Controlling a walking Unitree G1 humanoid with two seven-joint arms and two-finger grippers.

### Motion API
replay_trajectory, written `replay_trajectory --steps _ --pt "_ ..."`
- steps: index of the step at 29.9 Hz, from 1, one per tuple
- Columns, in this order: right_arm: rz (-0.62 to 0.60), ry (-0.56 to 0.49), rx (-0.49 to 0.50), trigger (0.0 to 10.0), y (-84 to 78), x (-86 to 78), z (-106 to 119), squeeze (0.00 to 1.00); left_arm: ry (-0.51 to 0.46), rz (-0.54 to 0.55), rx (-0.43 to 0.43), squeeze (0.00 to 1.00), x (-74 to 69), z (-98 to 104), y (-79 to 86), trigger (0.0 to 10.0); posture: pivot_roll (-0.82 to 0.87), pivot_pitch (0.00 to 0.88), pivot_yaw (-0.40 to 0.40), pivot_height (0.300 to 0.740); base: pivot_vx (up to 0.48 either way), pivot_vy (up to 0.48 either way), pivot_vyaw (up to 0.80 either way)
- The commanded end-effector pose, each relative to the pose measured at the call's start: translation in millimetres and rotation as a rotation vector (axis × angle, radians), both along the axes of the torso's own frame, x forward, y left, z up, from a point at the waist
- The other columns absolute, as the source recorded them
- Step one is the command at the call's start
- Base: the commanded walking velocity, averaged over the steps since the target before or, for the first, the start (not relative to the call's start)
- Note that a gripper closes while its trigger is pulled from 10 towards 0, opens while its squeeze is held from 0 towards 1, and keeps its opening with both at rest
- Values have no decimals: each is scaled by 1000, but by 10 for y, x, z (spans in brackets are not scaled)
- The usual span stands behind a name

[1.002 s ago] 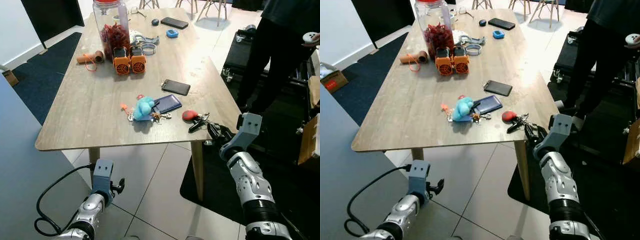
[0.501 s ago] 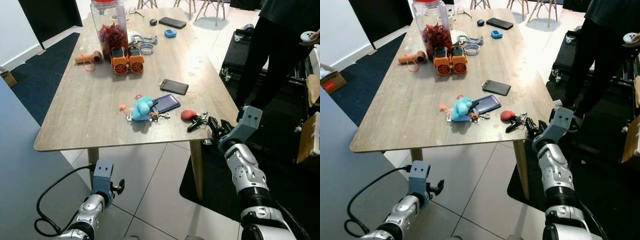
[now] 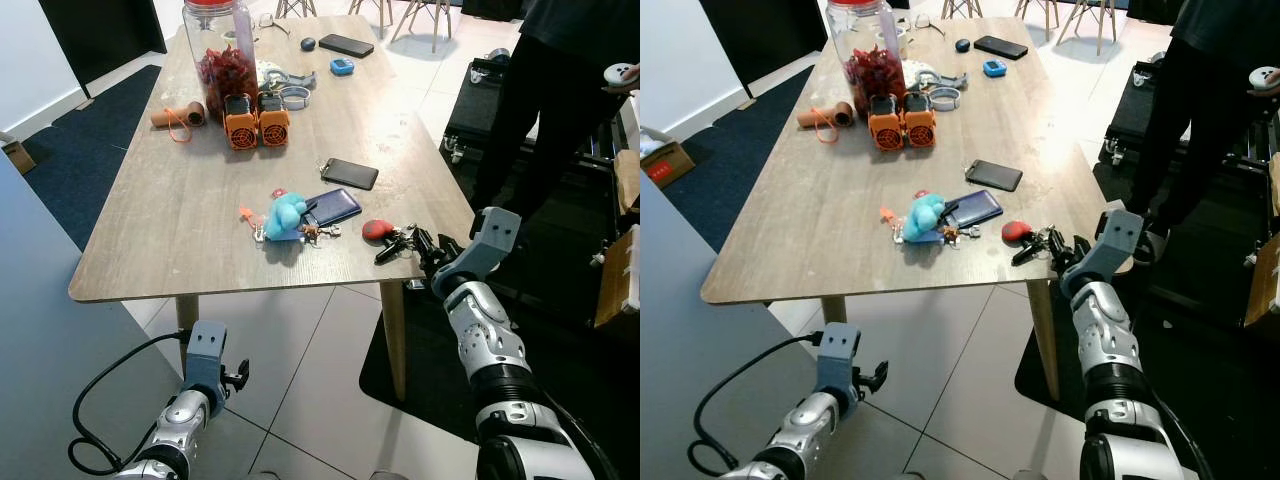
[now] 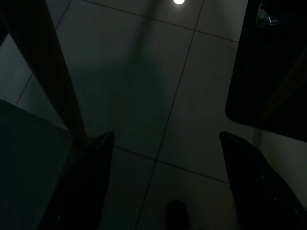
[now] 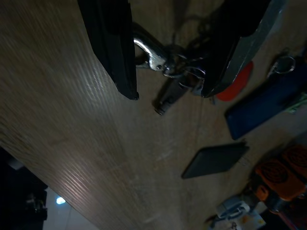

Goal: Hang keys on a hook

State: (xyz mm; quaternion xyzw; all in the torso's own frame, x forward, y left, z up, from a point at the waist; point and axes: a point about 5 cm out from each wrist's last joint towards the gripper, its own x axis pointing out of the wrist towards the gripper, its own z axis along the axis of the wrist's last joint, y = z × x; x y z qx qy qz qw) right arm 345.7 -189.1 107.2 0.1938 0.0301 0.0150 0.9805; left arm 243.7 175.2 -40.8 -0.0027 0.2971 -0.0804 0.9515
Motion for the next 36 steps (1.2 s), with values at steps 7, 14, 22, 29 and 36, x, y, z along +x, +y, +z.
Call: replay_trajectory --steps 7,14,22,29,36 --pt "13 -32 22 10000 48 36 43 0 22 -3 30 0 -47 -29 74 10000 29 86 26 740 0 0 0" --pt "45 -24 -24 10000 81 55 21 0 24 0 29 0 -46 -30 69 10000 26 93 25 740 0 0 0" --pt "39 -19 -13 10000 80 107 44 0 24 2 28 0 -43 -29 65 10000 23 97 23 740 0 0 0" --pt "59 4 -15 10000 127 127 14 0 25 2 28 0 -41 -28 65 10000 24 97 22 740 0 0 0" --pt "69 21 -18 10000 165 128 -29 0 25 6 27 0 -47 -32 68 10000 24 100 19 740 0 0 0"
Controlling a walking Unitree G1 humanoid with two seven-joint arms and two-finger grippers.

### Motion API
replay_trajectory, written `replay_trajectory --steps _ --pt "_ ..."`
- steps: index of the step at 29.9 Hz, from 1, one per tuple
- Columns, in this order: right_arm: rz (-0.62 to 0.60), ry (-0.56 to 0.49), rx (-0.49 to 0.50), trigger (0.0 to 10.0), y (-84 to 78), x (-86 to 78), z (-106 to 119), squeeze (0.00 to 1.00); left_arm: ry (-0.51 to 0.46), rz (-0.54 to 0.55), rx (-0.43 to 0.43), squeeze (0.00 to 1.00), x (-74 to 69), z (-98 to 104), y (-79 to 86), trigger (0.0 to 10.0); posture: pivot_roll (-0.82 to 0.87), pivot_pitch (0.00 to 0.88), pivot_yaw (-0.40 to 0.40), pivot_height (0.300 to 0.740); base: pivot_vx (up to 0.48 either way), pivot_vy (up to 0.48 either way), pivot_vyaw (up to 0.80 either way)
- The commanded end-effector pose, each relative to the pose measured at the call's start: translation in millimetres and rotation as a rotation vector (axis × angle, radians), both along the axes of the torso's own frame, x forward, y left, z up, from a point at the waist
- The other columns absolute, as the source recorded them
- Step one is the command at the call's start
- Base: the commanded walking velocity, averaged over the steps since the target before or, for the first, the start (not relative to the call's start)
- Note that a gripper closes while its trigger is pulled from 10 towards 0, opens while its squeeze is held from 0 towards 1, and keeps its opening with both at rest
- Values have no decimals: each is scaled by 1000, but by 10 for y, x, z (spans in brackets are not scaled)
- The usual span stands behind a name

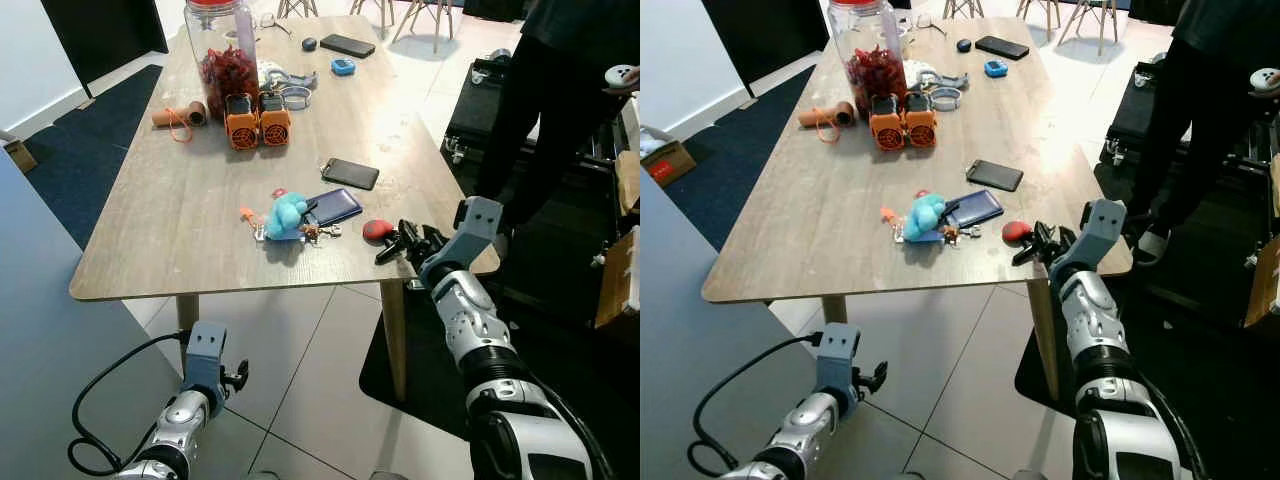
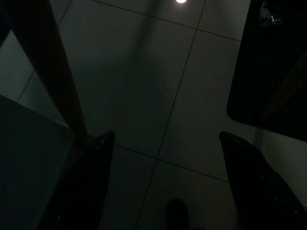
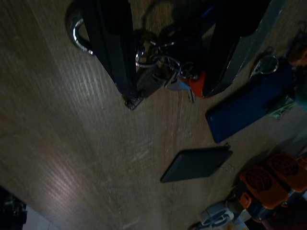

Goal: Hang keys on a hook

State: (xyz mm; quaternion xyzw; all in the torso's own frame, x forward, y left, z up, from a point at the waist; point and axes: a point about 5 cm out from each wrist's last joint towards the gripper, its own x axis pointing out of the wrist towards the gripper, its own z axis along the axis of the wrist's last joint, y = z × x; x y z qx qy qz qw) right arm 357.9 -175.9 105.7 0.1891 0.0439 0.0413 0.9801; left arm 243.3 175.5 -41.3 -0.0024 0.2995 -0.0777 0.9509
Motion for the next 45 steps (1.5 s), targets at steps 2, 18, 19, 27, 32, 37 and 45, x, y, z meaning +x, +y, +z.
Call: replay_trajectory --steps 2,18,19,27,32,37,45 --pt "12 7 -9 10000 35 9 -21 0 21 1 24 0 -46 -28 65 10000 23 100 20 740 0 0 0" --pt "26 51 -9 10000 85 -8 -122 0 23 2 22 0 -49 -31 64 10000 24 100 19 740 0 0 0" --pt "26 52 -8 10000 84 -9 -126 0 23 2 23 0 -50 -32 64 10000 24 100 19 740 0 0 0" --pt "30 62 -12 10000 83 -25 -157 0 22 2 23 0 -53 -32 70 10000 26 99 20 740 0 0 0" --pt "51 64 -32 10000 79 -62 -183 0 20 2 22 0 -51 -30 70 10000 26 99 21 740 0 0 0" --pt "50 59 -44 10000 24 -119 -214 0 21 0 22 0 -54 -31 72 10000 24 99 22 740 0 0 0" --pt "50 31 -55 10000 -35 -151 -167 0 20 -2 21 0 -49 -29 70 10000 24 99 22 740 0 0 0"
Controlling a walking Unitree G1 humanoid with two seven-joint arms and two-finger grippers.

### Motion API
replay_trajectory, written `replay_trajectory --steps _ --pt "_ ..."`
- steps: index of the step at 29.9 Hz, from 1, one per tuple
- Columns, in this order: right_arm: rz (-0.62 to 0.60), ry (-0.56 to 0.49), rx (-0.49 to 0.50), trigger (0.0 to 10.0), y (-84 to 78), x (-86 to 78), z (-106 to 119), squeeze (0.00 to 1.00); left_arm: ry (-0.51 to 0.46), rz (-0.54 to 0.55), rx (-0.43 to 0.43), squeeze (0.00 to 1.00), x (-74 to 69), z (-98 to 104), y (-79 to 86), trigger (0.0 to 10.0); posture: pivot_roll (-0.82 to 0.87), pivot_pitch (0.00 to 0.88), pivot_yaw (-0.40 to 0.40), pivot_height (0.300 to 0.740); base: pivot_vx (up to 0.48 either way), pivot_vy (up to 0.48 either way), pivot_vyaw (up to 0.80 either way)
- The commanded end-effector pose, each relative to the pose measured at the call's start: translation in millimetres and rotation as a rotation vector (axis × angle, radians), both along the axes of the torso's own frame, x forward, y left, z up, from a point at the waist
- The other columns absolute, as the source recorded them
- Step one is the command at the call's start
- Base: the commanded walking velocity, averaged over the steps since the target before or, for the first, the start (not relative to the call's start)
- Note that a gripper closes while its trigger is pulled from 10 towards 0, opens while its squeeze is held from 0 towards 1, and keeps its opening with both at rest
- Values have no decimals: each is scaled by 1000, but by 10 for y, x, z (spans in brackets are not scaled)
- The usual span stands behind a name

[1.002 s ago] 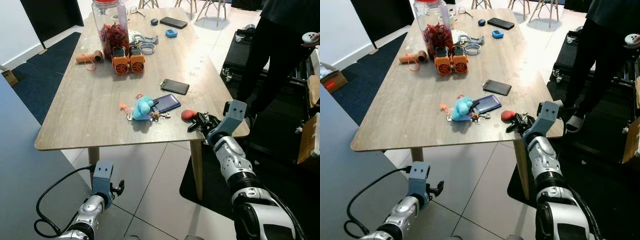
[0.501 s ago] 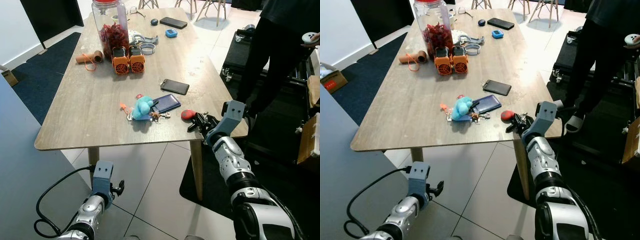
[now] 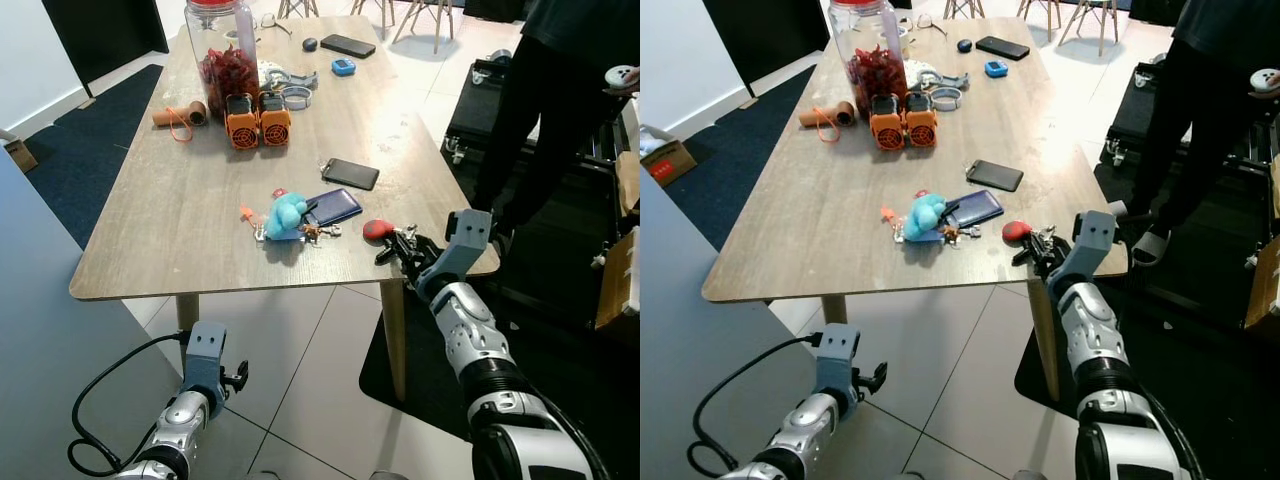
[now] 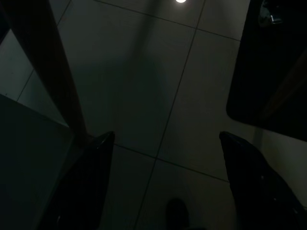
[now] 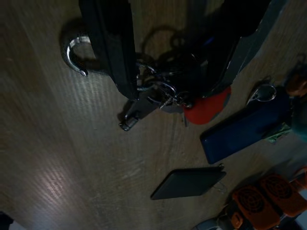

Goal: Hang keys on a hook

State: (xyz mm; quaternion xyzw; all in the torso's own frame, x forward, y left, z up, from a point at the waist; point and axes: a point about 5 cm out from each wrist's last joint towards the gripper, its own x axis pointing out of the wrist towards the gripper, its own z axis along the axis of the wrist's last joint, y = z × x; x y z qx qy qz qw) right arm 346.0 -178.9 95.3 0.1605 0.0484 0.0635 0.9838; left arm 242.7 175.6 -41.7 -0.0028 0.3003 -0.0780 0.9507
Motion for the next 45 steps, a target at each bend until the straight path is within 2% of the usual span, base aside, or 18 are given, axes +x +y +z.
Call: replay_trajectory --steps 1,10,20,29,42,44,45 --pt "-1 31 -1 10000 -13 -31 -55 0 19 -3 22 0 -42 -24 67 10000 24 99 22 740 0 0 0" --pt "-4 23 2 10000 3 -6 -18 0 20 -9 20 0 -40 -26 49 10000 20 89 25 740 0 0 0" --pt "23 12 11 10000 144 40 33 0 21 -11 21 0 -36 -25 41 10000 18 88 22 740 0 0 0" --pt "83 -7 22 10000 366 115 123 0 21 -4 16 0 -32 -25 29 10000 23 98 18 740 0 0 0" --pt "131 -24 25 10000 434 98 139 0 23 0 16 0 -48 -34 35 10000 24 104 15 740 0 0 0" --pt "189 -97 42 10000 435 18 180 0 21 3 14 0 -51 -33 46 10000 28 104 13 740 0 0 0" --pt "189 -97 42 10000 435 18 180 0 21 3 14 0 -51 -33 46 10000 28 104 13 740 0 0 0"
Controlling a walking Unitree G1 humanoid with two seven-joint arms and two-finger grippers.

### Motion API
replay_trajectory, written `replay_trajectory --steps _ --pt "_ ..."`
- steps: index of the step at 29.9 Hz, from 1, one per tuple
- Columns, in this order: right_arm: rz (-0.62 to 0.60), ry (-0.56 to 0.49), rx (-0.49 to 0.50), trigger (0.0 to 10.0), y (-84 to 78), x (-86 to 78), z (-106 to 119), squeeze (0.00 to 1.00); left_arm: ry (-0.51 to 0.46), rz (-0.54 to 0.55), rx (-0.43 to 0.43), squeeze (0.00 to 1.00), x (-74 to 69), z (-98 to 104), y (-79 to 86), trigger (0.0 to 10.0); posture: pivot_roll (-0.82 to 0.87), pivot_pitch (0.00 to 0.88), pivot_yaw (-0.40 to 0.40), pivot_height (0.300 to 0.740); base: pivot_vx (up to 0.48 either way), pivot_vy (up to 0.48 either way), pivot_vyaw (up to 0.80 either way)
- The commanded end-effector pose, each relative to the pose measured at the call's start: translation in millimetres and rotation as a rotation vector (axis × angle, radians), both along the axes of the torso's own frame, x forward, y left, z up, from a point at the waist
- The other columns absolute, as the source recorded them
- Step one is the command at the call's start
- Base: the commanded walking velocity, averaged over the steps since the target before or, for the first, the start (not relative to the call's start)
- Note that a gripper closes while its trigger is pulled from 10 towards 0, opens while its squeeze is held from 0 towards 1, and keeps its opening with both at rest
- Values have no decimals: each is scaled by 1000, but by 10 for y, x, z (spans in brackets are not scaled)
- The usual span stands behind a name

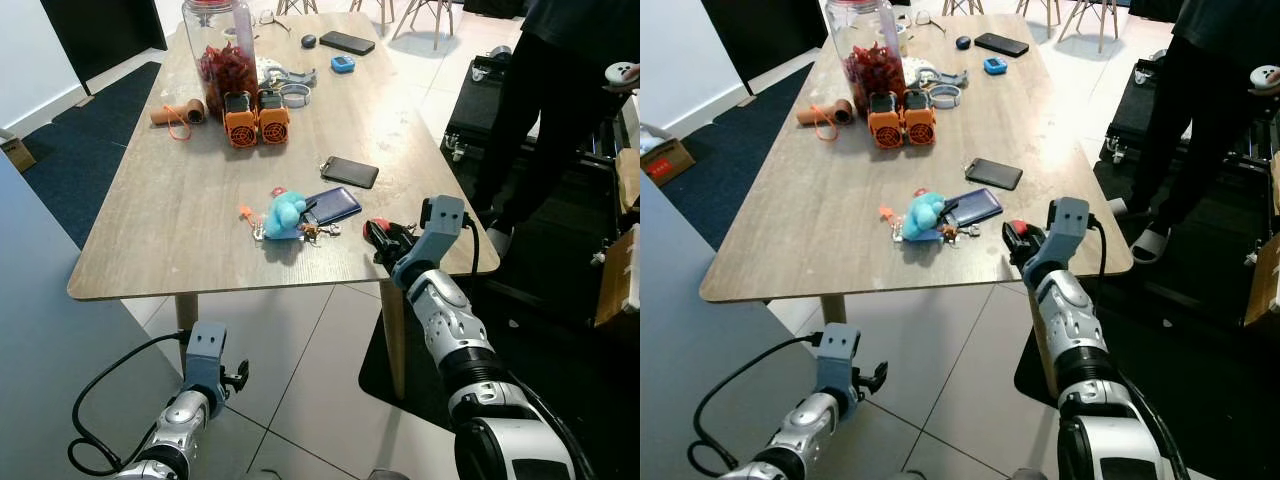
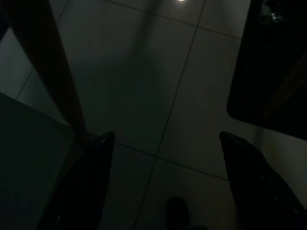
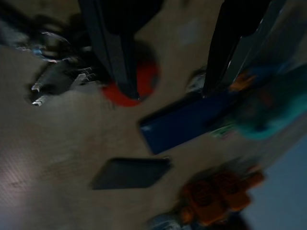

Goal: Hang keys on a hook

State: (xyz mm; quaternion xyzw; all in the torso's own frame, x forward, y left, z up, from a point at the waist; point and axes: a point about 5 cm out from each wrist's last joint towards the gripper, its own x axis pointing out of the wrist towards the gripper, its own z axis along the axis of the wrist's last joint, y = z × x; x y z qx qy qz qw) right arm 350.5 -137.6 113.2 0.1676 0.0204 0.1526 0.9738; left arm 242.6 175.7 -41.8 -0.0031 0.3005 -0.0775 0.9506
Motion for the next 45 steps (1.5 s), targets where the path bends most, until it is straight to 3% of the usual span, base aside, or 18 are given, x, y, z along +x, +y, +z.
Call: replay_trajectory --steps 1,6,9,17,23,33,38,45 --pt "25 -34 25 10000 0 -59 7 0 19 3 14 0 -50 -31 53 10000 27 103 13 740 0 0 0" --pt "-66 -71 41 10000 -162 -130 3 0 18 4 14 0 -53 -29 70 10000 23 104 18 740 0 0 0" --pt "-227 -83 31 10000 -339 -193 -22 0 18 -1 13 0 -54 -29 71 10000 19 105 22 740 0 0 0" --pt "-477 -27 -1 10000 -555 -285 -158 0 20 -12 12 0 -33 -22 40 10000 14 109 30 740 0 0 0" --pt "-490 -16 33 10000 -521 -198 -123 0 20 -16 13 0 -29 -20 35 10000 13 112 35 740 0 0 0" --pt "-641 46 133 10000 -567 -53 -86 0 22 -18 17 0 -37 -24 47 10000 20 116 32 740 0 0 0" --pt "-524 103 170 10000 -390 39 -101 0 25 -14 20 0 -49 -30 60 10000 22 115 30 740 0 0 0" --pt "-305 149 124 10000 -89 34 -176 0 26 -9 21 0 -54 -32 71 10000 26 108 23 740 0 0 0"
